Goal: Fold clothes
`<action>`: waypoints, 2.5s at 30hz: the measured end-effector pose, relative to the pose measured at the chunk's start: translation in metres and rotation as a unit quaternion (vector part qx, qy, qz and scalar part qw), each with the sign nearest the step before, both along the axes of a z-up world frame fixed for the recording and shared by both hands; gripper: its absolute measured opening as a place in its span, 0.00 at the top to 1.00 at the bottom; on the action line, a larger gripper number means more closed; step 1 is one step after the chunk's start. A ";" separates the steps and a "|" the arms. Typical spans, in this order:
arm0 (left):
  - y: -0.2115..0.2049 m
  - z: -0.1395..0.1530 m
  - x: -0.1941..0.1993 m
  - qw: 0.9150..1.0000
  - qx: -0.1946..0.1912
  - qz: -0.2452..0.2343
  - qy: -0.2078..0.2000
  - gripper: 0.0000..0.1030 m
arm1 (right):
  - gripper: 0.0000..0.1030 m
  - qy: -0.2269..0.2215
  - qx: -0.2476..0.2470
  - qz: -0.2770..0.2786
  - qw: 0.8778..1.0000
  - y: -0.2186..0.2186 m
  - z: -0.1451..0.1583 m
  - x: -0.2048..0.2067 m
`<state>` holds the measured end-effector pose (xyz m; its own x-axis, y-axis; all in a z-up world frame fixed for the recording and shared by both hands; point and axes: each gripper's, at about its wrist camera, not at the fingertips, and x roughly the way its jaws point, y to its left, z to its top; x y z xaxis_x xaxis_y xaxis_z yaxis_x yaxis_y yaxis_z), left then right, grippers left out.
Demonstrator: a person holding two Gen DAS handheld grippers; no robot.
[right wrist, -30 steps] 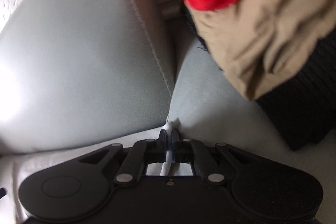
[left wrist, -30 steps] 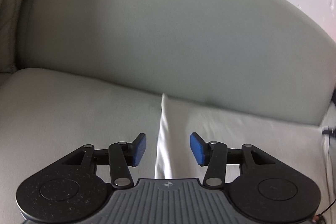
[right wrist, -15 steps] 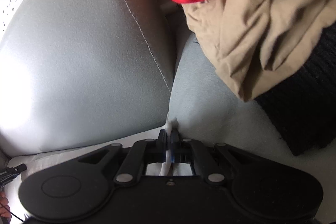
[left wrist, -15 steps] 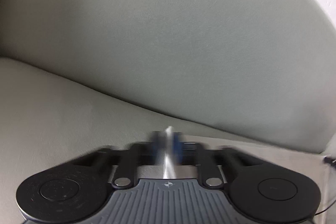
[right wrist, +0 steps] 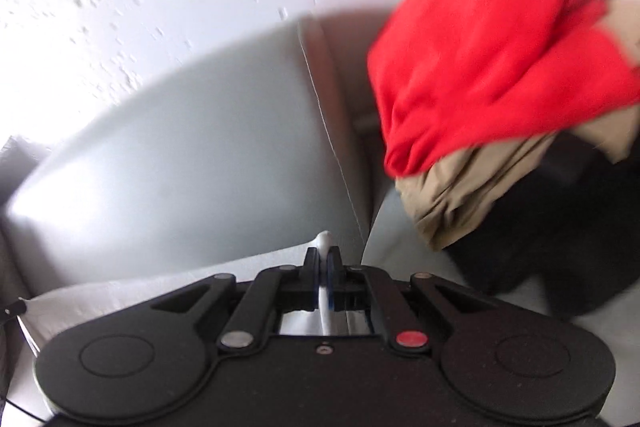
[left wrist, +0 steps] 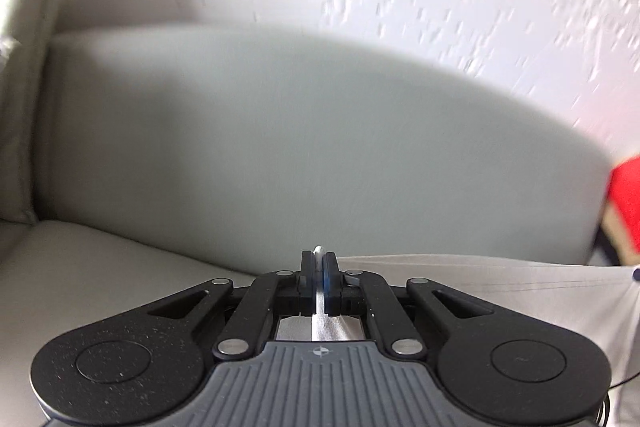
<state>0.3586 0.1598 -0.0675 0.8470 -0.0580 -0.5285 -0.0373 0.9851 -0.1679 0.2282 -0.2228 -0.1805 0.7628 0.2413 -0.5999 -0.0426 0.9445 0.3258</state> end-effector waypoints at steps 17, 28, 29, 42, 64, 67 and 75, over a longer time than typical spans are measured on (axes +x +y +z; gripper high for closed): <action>-0.007 -0.006 -0.202 0.992 0.017 0.044 0.116 0.98 | 0.97 0.056 0.045 -0.022 0.997 -0.093 0.044 -0.082; -0.035 -0.019 -0.292 0.984 0.093 0.075 0.133 0.98 | 0.97 0.089 0.041 -0.061 0.993 -0.103 0.040 -0.194; -0.036 -0.020 -0.295 0.983 0.096 0.075 0.135 0.98 | 0.97 0.089 0.037 -0.063 0.993 -0.103 0.039 -0.197; -0.062 -0.081 -0.291 0.951 0.192 0.043 0.240 0.89 | 0.95 0.184 -0.068 -0.041 0.980 -0.078 -0.005 -0.189; -0.158 -0.091 -0.243 0.960 0.103 -0.143 0.218 0.79 | 0.70 0.245 -0.015 0.054 0.968 0.004 -0.018 -0.098; -0.160 -0.105 -0.245 0.952 0.113 -0.158 0.238 0.78 | 0.70 0.263 -0.034 0.049 0.963 0.001 -0.030 -0.097; -0.122 -0.069 -0.350 0.930 0.050 -0.262 0.255 0.86 | 0.70 0.325 0.036 0.120 0.937 -0.036 -0.006 -0.185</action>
